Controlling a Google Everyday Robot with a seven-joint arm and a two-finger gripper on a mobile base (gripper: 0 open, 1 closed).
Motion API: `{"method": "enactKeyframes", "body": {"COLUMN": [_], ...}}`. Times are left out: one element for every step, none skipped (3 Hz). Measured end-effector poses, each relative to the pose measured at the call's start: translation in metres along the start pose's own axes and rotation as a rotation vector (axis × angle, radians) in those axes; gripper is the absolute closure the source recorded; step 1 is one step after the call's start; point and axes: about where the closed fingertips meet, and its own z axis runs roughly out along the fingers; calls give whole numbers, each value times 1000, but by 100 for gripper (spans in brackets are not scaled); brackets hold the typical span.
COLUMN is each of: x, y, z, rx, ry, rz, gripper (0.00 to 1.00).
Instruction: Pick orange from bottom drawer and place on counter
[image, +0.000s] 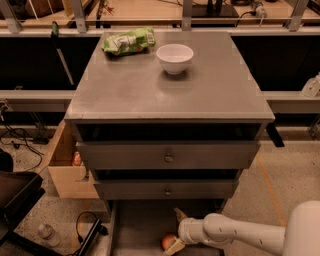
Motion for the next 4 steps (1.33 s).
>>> {"method": "enactKeyframes", "body": {"x": [7,17,59,61], "y": [4,6,15,18], "z": [19,37,68,75], "rx": [-32,-56,-81,-86], "ry": [-26,-47,-61,-66], "rz": [12,26,55,59], "gripper": [0,0,0,0]}}
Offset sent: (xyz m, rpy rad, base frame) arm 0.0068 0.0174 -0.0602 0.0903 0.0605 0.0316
